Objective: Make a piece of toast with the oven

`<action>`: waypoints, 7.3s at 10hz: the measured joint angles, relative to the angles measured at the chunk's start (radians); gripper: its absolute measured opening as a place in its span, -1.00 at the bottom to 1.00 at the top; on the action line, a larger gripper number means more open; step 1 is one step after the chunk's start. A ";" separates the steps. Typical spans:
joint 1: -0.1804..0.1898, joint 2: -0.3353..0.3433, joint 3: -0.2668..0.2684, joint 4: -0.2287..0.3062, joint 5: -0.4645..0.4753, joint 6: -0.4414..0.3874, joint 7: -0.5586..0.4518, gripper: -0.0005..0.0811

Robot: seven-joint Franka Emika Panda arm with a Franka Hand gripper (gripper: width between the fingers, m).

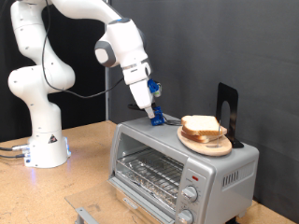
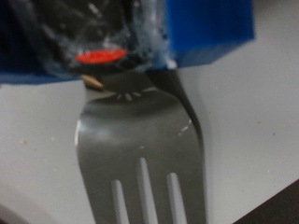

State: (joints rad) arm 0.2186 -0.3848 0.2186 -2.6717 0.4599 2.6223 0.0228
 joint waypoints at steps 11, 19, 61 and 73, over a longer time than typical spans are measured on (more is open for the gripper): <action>0.025 0.036 0.001 0.005 0.042 0.022 -0.041 0.35; 0.025 0.039 -0.004 0.007 0.057 0.018 -0.041 0.20; -0.191 -0.386 -0.181 -0.167 0.266 -0.087 -0.294 0.00; -0.395 0.012 -0.028 0.325 -0.195 -0.668 0.082 0.00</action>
State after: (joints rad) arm -0.1764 -0.3729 0.1904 -2.3468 0.2647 1.9539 0.1048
